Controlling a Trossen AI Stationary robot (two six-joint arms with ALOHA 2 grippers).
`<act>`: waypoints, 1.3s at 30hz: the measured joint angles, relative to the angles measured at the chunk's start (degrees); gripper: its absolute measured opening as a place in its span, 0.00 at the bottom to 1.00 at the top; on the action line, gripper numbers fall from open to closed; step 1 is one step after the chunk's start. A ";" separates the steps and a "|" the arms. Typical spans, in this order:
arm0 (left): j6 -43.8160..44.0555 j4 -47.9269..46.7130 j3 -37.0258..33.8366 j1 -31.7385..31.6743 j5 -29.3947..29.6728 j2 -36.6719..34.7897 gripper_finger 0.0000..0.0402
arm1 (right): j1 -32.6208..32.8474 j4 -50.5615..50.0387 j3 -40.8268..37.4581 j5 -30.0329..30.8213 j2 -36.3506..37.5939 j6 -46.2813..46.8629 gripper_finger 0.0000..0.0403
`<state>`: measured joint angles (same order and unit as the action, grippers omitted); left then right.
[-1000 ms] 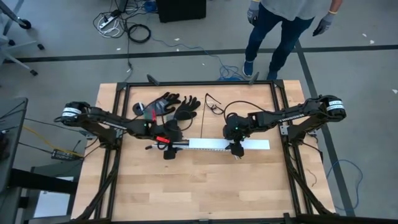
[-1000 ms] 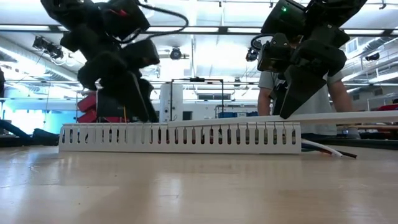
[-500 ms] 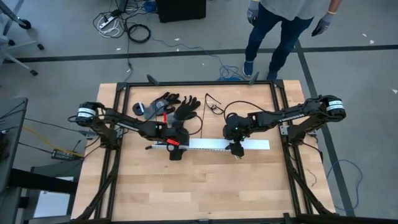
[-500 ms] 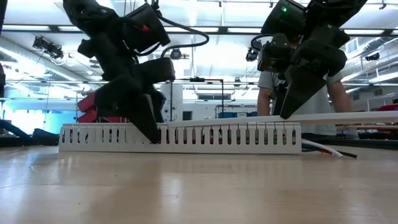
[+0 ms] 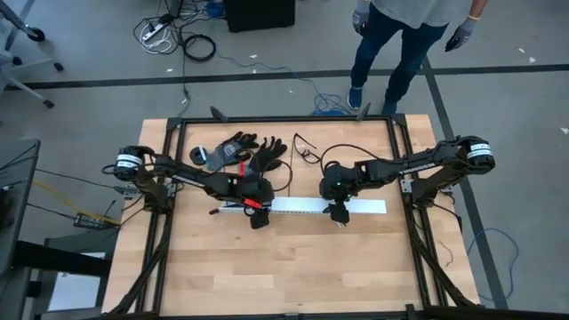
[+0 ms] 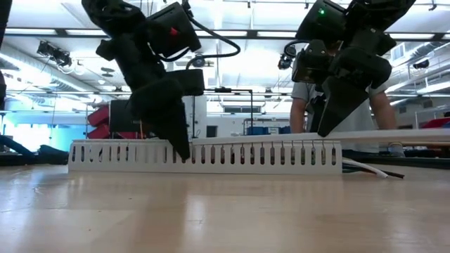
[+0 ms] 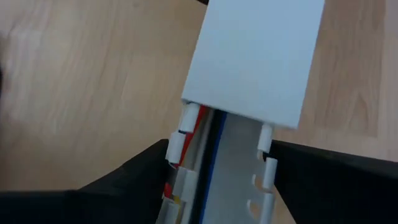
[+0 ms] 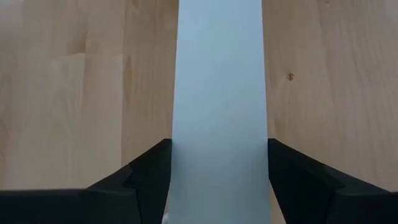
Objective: Ziptie cables
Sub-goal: Close the white cable duct
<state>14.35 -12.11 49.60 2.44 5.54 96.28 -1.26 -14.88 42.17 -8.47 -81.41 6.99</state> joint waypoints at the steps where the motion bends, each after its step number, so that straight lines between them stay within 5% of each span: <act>1: 1.04 -0.28 0.62 0.04 0.00 0.46 0.62 | 0.04 -0.15 0.00 0.27 0.00 0.10 0.58; 22: 5.27 -3.13 4.13 1.86 0.98 1.80 0.62 | 1.66 -0.54 0.28 3.70 -2.23 2.01 0.58; 39: 5.44 -2.09 4.18 1.79 0.79 1.71 0.62 | 2.04 8.16 0.18 7.01 3.00 -2.10 0.70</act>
<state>19.79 -14.20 53.78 4.23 6.33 98.00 0.79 -6.72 42.35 -1.45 -78.41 4.89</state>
